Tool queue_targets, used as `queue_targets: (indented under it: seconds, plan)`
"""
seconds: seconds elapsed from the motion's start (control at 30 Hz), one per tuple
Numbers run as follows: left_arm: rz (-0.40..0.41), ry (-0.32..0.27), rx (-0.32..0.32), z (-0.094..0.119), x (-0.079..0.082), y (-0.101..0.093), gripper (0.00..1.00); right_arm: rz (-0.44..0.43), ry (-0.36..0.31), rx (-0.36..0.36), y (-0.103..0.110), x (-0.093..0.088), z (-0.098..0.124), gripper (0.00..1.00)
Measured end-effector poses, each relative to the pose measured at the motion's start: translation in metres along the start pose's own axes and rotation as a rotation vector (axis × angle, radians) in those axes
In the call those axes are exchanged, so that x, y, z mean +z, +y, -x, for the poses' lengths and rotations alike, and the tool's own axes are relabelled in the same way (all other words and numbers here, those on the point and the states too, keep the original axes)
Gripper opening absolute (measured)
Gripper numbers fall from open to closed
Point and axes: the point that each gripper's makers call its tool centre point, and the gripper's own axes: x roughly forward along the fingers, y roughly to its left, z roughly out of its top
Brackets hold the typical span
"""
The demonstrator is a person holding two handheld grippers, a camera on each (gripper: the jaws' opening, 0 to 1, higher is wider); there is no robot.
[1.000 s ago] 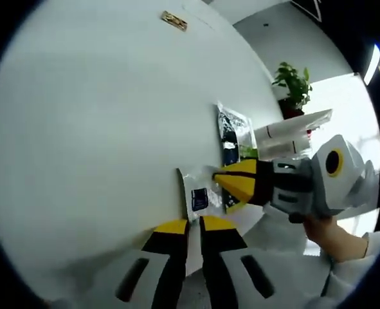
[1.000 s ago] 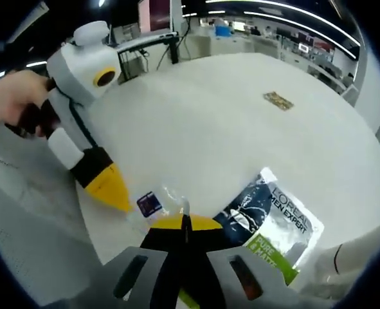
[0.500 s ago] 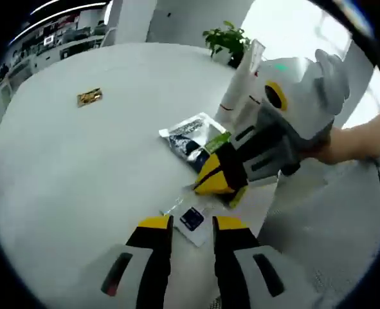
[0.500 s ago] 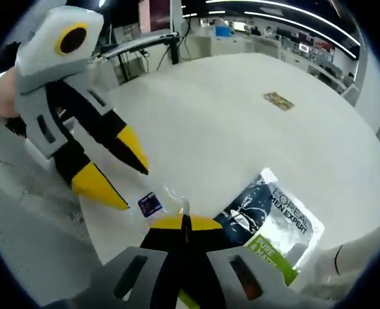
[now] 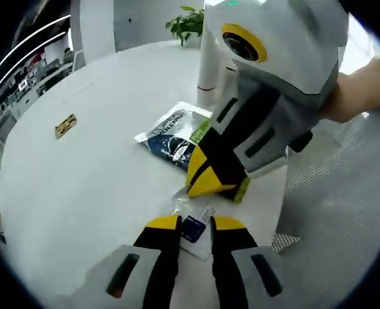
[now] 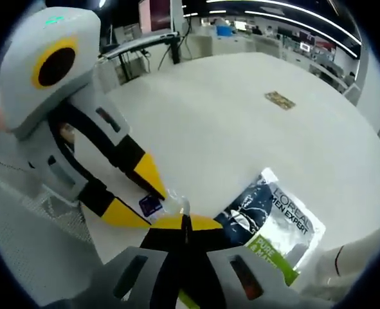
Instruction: Arrange the skincare products in the storage area until every visible bottle or jar stands upright without overlapping.
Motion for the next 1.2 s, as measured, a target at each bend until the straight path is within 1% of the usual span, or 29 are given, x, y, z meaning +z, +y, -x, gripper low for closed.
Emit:
queue_targets:
  seconds: [0.07, 0.1, 0.23, 0.3, 0.37, 0.43, 0.47, 0.53, 0.6, 0.67, 0.83, 1.0, 1.2]
  plan:
    - [0.010, 0.000, 0.000, 0.001, 0.000, 0.000, 0.15, 0.027, -0.014, -0.002, 0.000, 0.002, 0.000, 0.03]
    - [0.012, -0.002, 0.001, 0.001, -0.001, 0.000, 0.15, 0.061, -0.032, 0.000, 0.000, 0.004, 0.001, 0.03]
    - [0.033, -0.005, 0.007, 0.000, -0.002, 0.000, 0.16, 0.081, -0.047, -0.015, 0.000, 0.005, 0.006, 0.07]
    - [0.034, -0.002, 0.010, 0.000, -0.002, 0.000, 0.16, 0.095, -0.089, -0.043, -0.004, 0.012, 0.014, 0.10]
    - [0.037, -0.002, 0.011, 0.000, -0.003, 0.000, 0.16, 0.095, -0.108, -0.028, 0.000, 0.016, 0.022, 0.07]
    - [0.046, -0.003, 0.011, 0.000, -0.003, 0.001, 0.16, 0.103, -0.124, -0.005, 0.004, 0.019, 0.023, 0.05]
    - [0.048, -0.003, 0.011, -0.001, -0.003, 0.001, 0.16, 0.111, -0.124, 0.004, 0.007, 0.019, 0.021, 0.05]
    - [0.051, -0.004, 0.012, -0.001, -0.004, 0.002, 0.16, 0.127, -0.097, 0.039, 0.016, 0.014, 0.018, 0.06]
    - [0.057, -0.003, 0.014, -0.001, -0.003, 0.002, 0.16, 0.147, -0.074, 0.043, 0.020, 0.010, 0.012, 0.07]
    - [0.072, -0.005, 0.016, -0.001, -0.003, 0.001, 0.16, 0.168, -0.032, 0.039, 0.021, 0.002, 0.008, 0.06]
    - [0.085, -0.006, 0.020, -0.001, -0.003, 0.001, 0.16, 0.183, -0.017, 0.032, 0.019, -0.002, 0.004, 0.07]
    - [0.087, -0.008, 0.016, 0.000, -0.003, 0.000, 0.16, 0.170, -0.012, 0.027, 0.014, -0.003, 0.006, 0.07]
    - [0.081, -0.014, -0.005, -0.001, -0.001, -0.003, 0.21, 0.167, -0.014, 0.029, 0.016, -0.003, 0.007, 0.07]
